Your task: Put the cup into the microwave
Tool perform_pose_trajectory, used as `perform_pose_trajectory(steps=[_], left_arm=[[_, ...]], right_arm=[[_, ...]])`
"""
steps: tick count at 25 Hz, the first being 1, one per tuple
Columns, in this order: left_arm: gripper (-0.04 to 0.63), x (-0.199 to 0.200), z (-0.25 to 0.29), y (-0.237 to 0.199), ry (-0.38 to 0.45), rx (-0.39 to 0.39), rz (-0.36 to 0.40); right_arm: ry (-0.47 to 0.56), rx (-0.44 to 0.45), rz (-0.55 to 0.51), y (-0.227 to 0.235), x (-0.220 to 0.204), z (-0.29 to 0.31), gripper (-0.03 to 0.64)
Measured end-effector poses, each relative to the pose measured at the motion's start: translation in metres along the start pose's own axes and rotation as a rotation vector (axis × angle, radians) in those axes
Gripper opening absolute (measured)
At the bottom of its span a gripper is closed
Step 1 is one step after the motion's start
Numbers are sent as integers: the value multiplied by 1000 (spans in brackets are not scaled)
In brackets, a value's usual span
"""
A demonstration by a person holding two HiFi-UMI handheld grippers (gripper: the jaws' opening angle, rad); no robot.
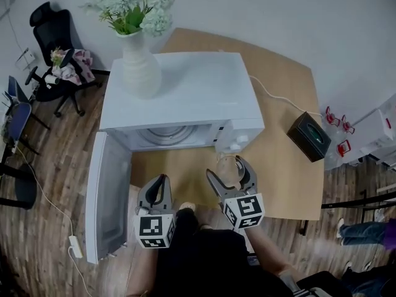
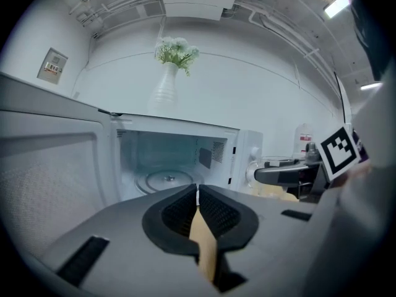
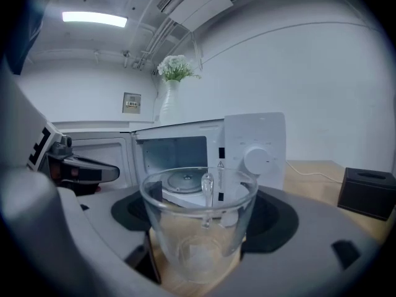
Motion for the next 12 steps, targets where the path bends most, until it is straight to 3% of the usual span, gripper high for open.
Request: perform_pose_trajectory(steps=[12], left_arm=[[9, -3, -28, -32, 41, 134, -44]], right_arm=[[25, 112, -25, -28, 15, 37, 367]])
Point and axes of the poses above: the fingertips, and each gripper's own axes: z forward along the fingers, y to its right, x out of its top, the point moved 9 cm from there along -z, backward along the fingers, and after that the axes turned 13 degrees about -z, right-handed, at the moved point
